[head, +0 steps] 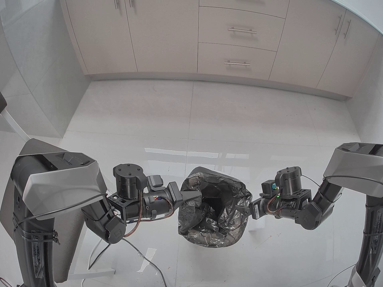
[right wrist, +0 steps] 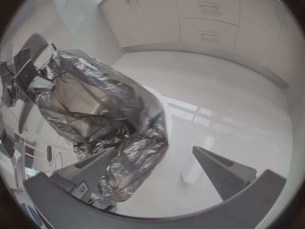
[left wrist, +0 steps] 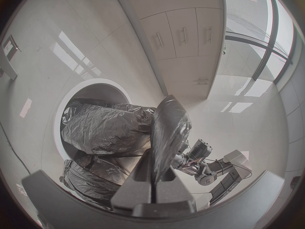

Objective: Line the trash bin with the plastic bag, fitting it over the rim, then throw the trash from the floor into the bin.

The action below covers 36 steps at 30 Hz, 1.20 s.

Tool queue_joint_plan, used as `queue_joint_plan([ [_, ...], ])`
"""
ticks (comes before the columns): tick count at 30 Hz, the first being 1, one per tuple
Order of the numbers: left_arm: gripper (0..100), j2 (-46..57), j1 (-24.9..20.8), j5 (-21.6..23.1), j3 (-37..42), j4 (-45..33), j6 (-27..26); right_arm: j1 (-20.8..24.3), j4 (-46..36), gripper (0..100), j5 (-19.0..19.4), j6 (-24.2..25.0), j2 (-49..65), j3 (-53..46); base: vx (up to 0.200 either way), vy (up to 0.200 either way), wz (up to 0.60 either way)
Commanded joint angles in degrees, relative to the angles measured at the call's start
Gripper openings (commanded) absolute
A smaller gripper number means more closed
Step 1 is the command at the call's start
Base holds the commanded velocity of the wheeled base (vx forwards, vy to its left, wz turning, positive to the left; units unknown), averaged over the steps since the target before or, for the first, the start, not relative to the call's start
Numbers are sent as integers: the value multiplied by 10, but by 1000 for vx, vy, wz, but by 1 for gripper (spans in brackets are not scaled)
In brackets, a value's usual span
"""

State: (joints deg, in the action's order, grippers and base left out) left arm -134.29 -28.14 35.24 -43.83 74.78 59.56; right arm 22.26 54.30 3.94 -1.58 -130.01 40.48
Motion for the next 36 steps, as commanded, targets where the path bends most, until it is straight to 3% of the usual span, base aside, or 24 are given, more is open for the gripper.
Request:
queue_joint_plan([
  [1, 0, 0, 0, 0, 1, 0, 0, -9, 1, 100, -24, 0, -26, 21, 0, 0, 0],
  [36, 0, 0, 0, 0, 1, 0, -1, -70, 1, 100, -33, -9, -17, 10, 0, 0, 0],
])
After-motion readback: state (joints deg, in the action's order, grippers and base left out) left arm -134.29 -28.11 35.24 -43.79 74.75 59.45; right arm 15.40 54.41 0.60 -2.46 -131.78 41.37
